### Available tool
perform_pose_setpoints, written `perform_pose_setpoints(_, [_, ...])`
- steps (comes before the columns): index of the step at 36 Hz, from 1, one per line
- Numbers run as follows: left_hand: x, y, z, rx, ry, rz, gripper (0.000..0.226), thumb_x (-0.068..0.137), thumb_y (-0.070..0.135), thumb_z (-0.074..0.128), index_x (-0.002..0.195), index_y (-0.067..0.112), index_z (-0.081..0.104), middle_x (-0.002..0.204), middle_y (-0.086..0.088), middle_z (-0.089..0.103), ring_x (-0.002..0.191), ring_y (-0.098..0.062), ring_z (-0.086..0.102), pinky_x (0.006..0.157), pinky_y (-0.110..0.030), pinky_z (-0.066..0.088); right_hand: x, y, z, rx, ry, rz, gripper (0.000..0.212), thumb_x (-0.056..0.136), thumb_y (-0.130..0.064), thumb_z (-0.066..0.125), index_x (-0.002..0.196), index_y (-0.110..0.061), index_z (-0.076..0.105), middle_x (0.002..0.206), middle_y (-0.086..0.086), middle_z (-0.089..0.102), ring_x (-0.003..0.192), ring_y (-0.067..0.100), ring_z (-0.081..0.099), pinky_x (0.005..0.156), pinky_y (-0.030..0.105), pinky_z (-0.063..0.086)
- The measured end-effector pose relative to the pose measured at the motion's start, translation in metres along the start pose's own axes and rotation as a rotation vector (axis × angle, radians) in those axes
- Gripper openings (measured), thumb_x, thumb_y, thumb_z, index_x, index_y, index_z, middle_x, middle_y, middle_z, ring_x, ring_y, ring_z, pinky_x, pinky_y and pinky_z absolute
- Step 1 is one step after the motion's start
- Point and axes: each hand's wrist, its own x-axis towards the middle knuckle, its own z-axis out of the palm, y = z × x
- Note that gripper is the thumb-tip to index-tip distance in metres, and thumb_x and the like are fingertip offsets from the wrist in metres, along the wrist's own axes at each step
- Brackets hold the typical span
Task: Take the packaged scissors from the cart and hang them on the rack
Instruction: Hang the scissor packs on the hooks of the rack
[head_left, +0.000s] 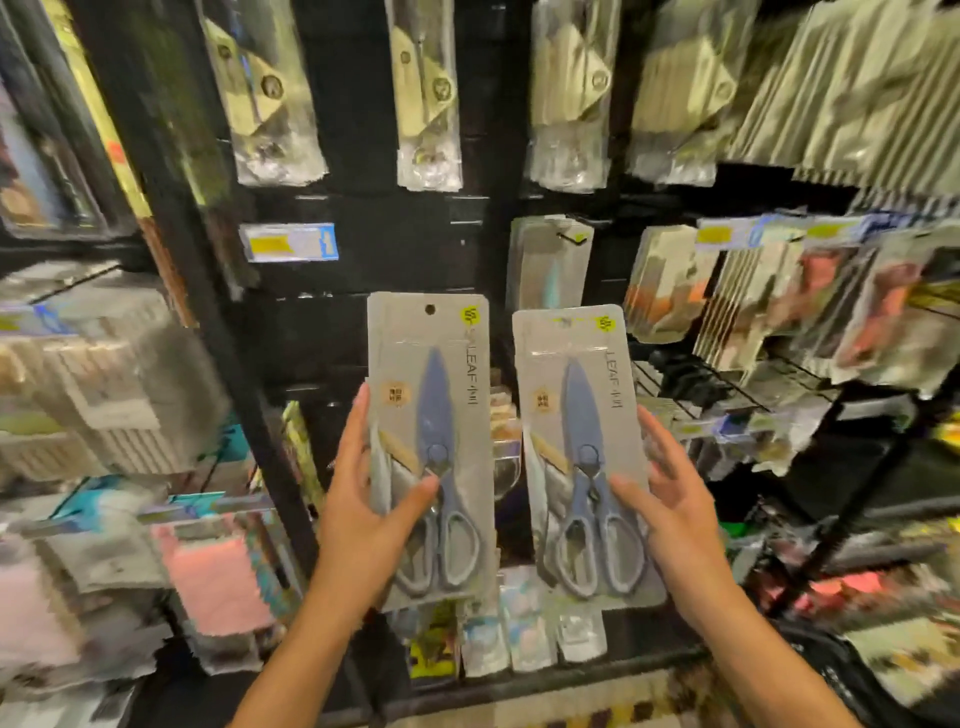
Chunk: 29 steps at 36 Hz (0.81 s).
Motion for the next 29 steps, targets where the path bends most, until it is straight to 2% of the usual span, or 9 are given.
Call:
perform_pose_setpoints(4, [0.015, 0.006, 0.036, 0.004, 0.018, 0.007, 0.101, 0.087, 0.011, 0.08, 0.157, 0.057, 0.024, 0.164, 0.018, 0.038, 0.148, -0.013, 0.044, 0.117, -0.055, 0.043, 0.03, 0.001, -0.034, 0.001, -0.014, -0.007, 0.068, 0.095, -0.009, 0.068, 0.143, -0.053, 0.048, 0.15, -0.013, 0.054, 0.13, 0.012, 0.06, 0.095, 0.044, 0.059])
perform_pose_setpoints(8, [0.024, 0.009, 0.057, 0.028, 0.028, 0.003, 0.101, 0.087, 0.009, 0.08, 0.158, 0.054, 0.023, 0.165, 0.019, 0.034, 0.15, -0.012, 0.039, 0.119, -0.055, 0.04, 0.056, 0.001, -0.053, 0.0, -0.011, 0.001, 0.069, 0.096, -0.007, 0.067, 0.142, -0.055, 0.048, 0.148, -0.016, 0.055, 0.129, 0.012, 0.061, 0.094, 0.047, 0.06])
perform_pose_setpoints(11, [0.032, 0.011, 0.066, 0.03, 0.04, -0.001, 0.1, 0.087, 0.012, 0.08, 0.157, 0.057, 0.024, 0.163, 0.022, 0.036, 0.148, -0.008, 0.042, 0.118, -0.052, 0.043, 0.073, 0.001, -0.059, -0.004, -0.024, -0.014, 0.07, 0.096, -0.006, 0.066, 0.145, -0.05, 0.047, 0.147, -0.023, 0.054, 0.128, 0.009, 0.061, 0.092, 0.044, 0.061])
perform_pose_setpoints(15, [0.046, 0.007, 0.071, 0.036, 0.029, 0.014, 0.098, 0.085, 0.018, 0.081, 0.152, 0.064, 0.026, 0.159, 0.027, 0.041, 0.142, -0.002, 0.048, 0.114, -0.039, 0.048, 0.093, 0.002, -0.055, 0.012, -0.005, -0.015, 0.071, 0.094, -0.001, 0.067, 0.147, -0.045, 0.048, 0.14, -0.029, 0.058, 0.124, 0.001, 0.062, 0.084, 0.027, 0.062])
perform_pose_setpoints(18, [0.062, 0.001, 0.072, 0.018, 0.0, -0.002, 0.098, 0.081, 0.025, 0.081, 0.151, 0.066, 0.025, 0.157, 0.025, 0.043, 0.142, -0.005, 0.049, 0.113, -0.048, 0.049, 0.104, 0.002, -0.047, 0.041, 0.004, 0.021, 0.07, 0.095, -0.001, 0.066, 0.147, -0.045, 0.048, 0.134, -0.033, 0.059, 0.119, 0.003, 0.065, 0.081, 0.028, 0.062])
perform_pose_setpoints(21, [0.08, -0.004, 0.07, 0.026, -0.035, 0.006, 0.1, 0.079, 0.032, 0.082, 0.152, 0.065, 0.023, 0.158, 0.027, 0.042, 0.143, -0.007, 0.048, 0.113, -0.053, 0.048, 0.113, 0.003, -0.039, 0.089, 0.022, 0.068, 0.072, 0.094, 0.002, 0.066, 0.15, -0.037, 0.046, 0.137, -0.018, 0.061, 0.108, 0.004, 0.071, 0.074, 0.027, 0.063])
perform_pose_setpoints(23, [0.091, -0.006, 0.069, 0.036, -0.034, 0.023, 0.1, 0.079, 0.032, 0.082, 0.151, 0.067, 0.022, 0.155, 0.031, 0.043, 0.141, -0.004, 0.05, 0.109, -0.044, 0.051, 0.119, 0.003, -0.035, 0.087, 0.032, 0.07, 0.071, 0.093, 0.004, 0.065, 0.151, -0.034, 0.046, 0.139, -0.017, 0.059, 0.105, -0.001, 0.071, 0.071, 0.023, 0.062])
perform_pose_setpoints(27, [0.108, -0.01, 0.07, 0.026, -0.013, 0.041, 0.099, 0.078, 0.032, 0.082, 0.149, 0.069, 0.023, 0.143, 0.047, 0.044, 0.132, 0.01, 0.051, 0.085, -0.006, 0.052, 0.132, 0.003, -0.029, 0.066, 0.03, 0.074, 0.07, 0.095, 0.002, 0.065, 0.15, -0.038, 0.046, 0.143, -0.016, 0.058, 0.109, 0.001, 0.07, 0.074, 0.025, 0.062])
perform_pose_setpoints(29, [0.115, -0.011, 0.071, 0.025, -0.02, 0.049, 0.099, 0.081, 0.028, 0.081, 0.153, 0.064, 0.023, 0.144, 0.045, 0.044, 0.133, 0.008, 0.052, 0.083, -0.002, 0.051, 0.139, 0.002, -0.027, 0.057, 0.03, 0.061, 0.069, 0.096, 0.001, 0.064, 0.149, -0.04, 0.046, 0.144, -0.015, 0.058, 0.109, 0.001, 0.07, 0.073, 0.024, 0.062])
